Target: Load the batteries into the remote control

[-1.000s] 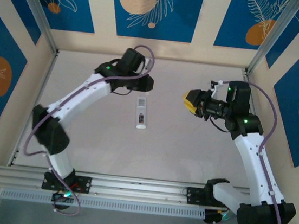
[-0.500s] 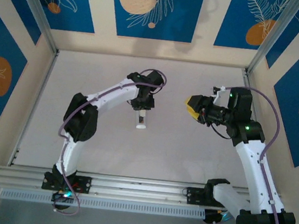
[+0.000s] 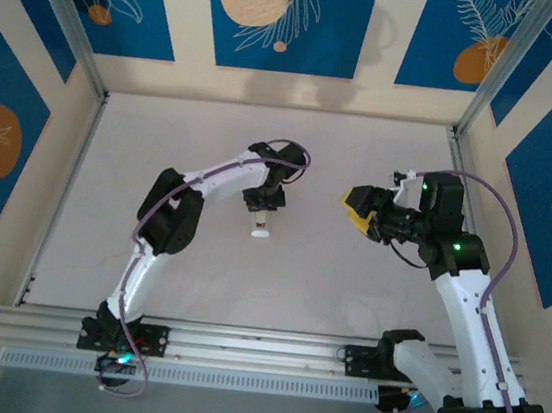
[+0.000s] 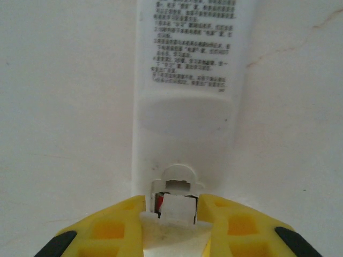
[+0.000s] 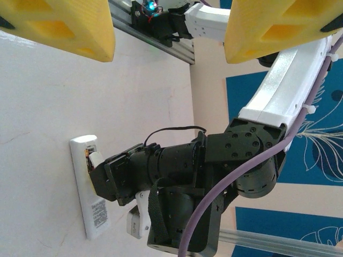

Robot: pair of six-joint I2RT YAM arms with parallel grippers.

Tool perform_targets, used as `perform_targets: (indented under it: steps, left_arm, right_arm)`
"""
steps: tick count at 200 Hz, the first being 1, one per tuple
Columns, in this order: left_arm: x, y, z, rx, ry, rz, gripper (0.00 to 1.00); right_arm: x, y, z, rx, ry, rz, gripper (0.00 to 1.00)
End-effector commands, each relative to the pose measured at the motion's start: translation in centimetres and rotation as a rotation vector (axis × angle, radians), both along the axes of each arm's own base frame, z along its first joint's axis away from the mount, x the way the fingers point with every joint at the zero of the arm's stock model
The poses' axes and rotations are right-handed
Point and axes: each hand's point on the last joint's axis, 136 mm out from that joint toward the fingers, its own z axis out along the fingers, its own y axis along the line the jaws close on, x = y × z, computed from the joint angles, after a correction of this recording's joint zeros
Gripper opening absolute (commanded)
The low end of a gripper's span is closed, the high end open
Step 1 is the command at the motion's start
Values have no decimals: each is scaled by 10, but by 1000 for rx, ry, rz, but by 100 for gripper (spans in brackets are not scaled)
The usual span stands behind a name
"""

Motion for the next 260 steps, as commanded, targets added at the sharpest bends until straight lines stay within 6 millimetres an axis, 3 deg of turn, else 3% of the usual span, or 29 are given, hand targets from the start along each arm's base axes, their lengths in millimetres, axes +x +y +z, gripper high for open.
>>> perform_targets:
  steps: [1,116,260]
  left_arm:
    - [-7,3,-3,44,18,31,16]
    - [-12,-6,-21,15,86,23,18]
    - [-35,-6,-19,12,217,-25,21]
  right_arm:
    - [-5,1,-4,-9,5,19,57]
    - [-5,0,-7,-4,11,28,57]
    - [-10,1,-6,8,7,36,57]
